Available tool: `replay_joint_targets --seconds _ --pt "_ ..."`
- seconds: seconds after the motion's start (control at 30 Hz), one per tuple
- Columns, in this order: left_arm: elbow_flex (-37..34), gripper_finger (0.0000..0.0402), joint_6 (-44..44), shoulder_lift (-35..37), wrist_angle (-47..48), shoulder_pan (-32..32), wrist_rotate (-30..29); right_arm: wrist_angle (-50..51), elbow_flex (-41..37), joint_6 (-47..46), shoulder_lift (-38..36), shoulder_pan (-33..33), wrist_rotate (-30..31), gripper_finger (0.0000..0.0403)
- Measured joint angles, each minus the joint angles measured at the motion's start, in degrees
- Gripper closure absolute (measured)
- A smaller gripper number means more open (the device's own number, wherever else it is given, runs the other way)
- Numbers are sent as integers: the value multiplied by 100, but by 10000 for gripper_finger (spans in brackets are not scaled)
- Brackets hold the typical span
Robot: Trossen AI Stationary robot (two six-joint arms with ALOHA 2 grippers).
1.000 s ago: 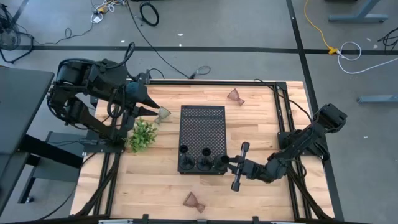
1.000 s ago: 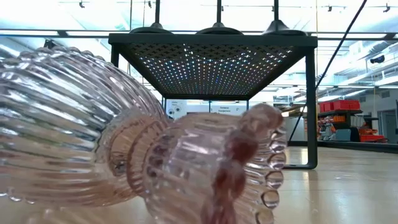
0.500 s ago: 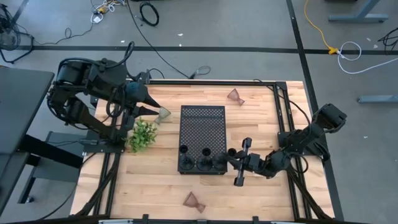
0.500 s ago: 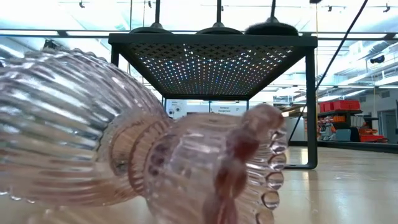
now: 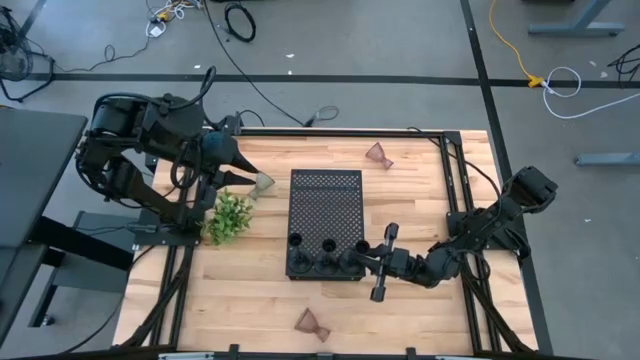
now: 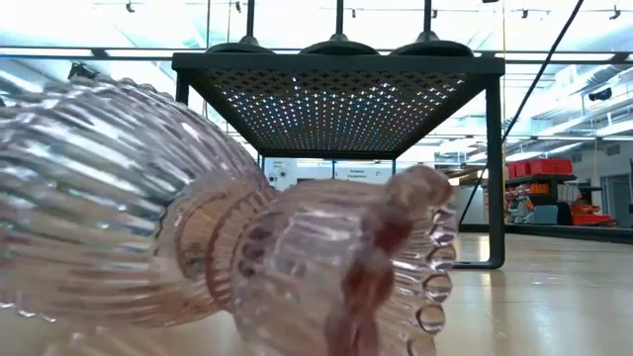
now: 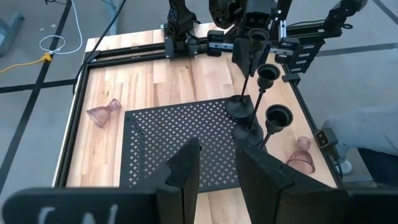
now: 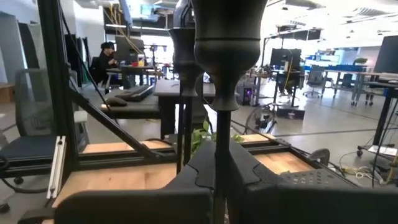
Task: Pick & Place candle stick holders
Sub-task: Put the black candle holder on the shelf, then put the top pink glass candle holder on the shelf
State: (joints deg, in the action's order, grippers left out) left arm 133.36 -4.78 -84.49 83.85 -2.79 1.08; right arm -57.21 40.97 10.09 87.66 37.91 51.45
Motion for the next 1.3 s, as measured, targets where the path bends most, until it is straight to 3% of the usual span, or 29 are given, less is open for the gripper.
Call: replay_joint_targets --seconds 0.3,1.03,1.3 --pt "0 294 4 0 2 0 0 234 3 -317 -2 -2 56 393" --pt "0 294 7 0 3 0 0 131 0 -113 -55 29 62 241" --pt "0 294 0 0 8 0 0 -74 -2 211 -58 322 635 212"
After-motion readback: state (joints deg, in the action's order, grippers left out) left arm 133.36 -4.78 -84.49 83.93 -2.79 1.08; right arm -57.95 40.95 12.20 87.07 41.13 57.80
